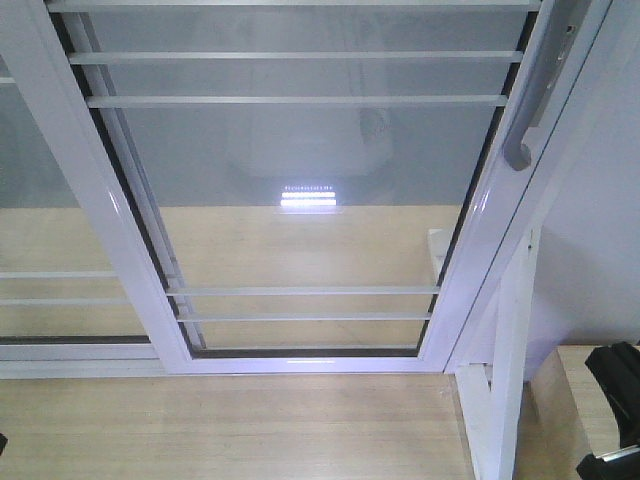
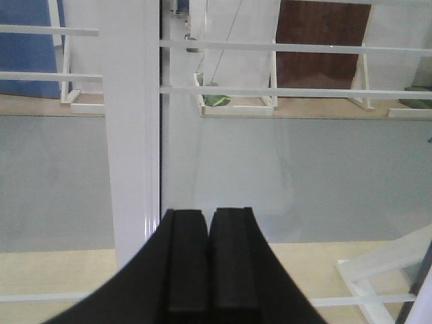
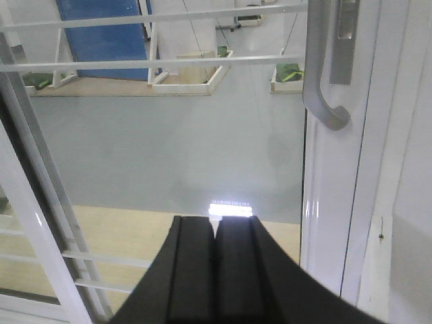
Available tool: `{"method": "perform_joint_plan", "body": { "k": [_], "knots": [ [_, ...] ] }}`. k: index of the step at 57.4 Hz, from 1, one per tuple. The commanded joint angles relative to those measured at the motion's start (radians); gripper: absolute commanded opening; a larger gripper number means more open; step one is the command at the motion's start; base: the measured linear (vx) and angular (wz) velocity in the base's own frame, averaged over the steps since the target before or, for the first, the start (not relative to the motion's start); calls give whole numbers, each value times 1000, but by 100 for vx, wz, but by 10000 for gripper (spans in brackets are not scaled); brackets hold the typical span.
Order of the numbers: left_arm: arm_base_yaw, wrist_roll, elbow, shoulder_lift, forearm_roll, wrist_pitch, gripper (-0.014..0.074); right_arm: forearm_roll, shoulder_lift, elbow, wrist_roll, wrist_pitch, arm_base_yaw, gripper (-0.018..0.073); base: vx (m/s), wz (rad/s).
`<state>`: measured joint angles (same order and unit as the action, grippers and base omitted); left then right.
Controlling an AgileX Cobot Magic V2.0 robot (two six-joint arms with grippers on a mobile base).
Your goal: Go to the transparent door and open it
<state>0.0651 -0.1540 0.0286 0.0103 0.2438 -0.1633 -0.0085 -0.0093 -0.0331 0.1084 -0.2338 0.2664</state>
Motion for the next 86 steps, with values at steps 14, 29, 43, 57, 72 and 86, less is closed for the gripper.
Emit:
{"method": "perform_joint_plan", "body": {
  "k": [14, 29, 43, 57, 72, 86],
  "knots": [
    [3, 7, 22, -66, 11, 64, 4, -8, 76, -10, -3, 80, -6, -7, -3, 1],
    [3, 7, 22, -66, 11, 46, 4, -9, 77, -10, -3, 61, -6, -7, 1, -1],
    [3, 7, 22, -66, 11, 46, 4, -9, 82, -9, -3, 57, -6, -7, 1, 0],
    [3, 7, 22, -66, 11, 46, 4, -9, 82, -9, -3, 60, -6, -7, 0, 0],
    [3, -1, 22, -66, 8, 51, 4, -9, 82, -9, -3, 59, -6, -7, 0, 0],
    [3, -1, 22, -66, 10, 50, 4, -11, 82, -9, -5, 60, -6, -7, 0, 0]
  ]
}}
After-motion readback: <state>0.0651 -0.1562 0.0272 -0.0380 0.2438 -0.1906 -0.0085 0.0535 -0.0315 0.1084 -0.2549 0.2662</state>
